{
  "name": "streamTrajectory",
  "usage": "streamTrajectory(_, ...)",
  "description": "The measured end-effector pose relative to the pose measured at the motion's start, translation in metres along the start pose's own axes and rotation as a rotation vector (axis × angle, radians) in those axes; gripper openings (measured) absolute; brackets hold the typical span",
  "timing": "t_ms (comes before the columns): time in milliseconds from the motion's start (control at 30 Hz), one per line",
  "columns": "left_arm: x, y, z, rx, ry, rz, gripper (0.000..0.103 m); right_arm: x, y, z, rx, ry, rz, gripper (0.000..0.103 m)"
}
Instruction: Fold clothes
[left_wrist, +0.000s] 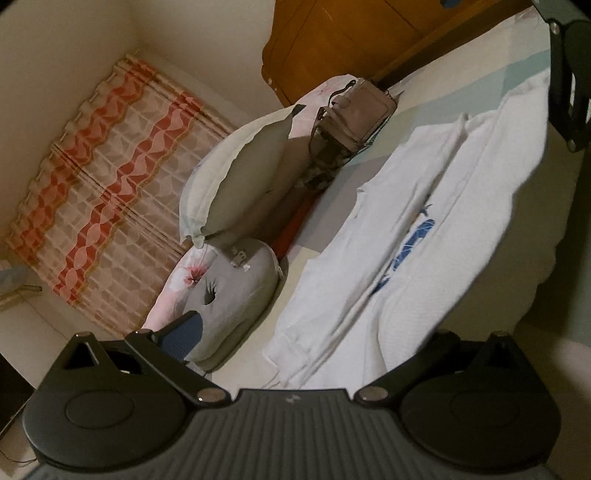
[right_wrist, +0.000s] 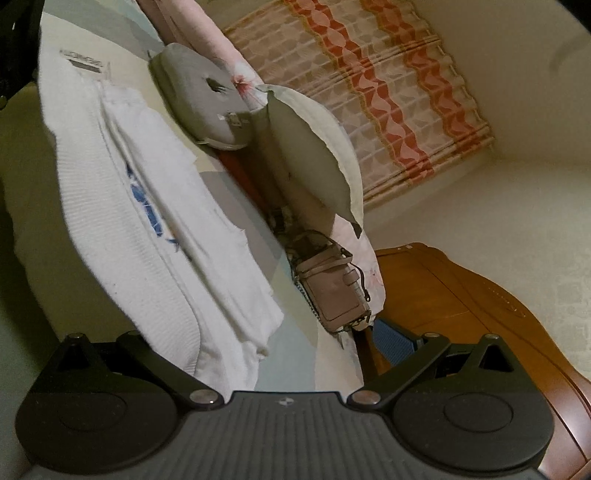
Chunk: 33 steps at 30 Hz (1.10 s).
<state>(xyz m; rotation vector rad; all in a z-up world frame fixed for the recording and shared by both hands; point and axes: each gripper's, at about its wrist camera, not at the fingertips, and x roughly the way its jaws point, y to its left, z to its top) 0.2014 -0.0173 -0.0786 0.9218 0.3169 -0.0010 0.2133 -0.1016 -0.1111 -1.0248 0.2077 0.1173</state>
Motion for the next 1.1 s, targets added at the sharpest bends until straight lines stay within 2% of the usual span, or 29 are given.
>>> streamTrajectory(400, 0.07, 0.02, 0.016, -0.018, -0.008, -0.022, 0.103, 0.078, -0.018, 0.02, -0.006, -0.011, -0.017, 0.103)
streamTrajectory(567, 0.105, 0.031, 0.022, -0.035, 0.002, -0.046, 0.103, 0.116, -0.021, 0.027, 0.002, -0.01, 0.009, 0.103)
streamTrajectory(900, 0.181, 0.041, 0.02, -0.098, 0.09, -0.106, 0.103, 0.193, -0.024, 0.043, 0.014, -0.007, 0.065, 0.103)
streamTrajectory(1100, 0.215, 0.04, 0.011, -0.142, 0.166, -0.168, 0.103, 0.222, -0.017, 0.041, 0.053, 0.017, 0.154, 0.103)
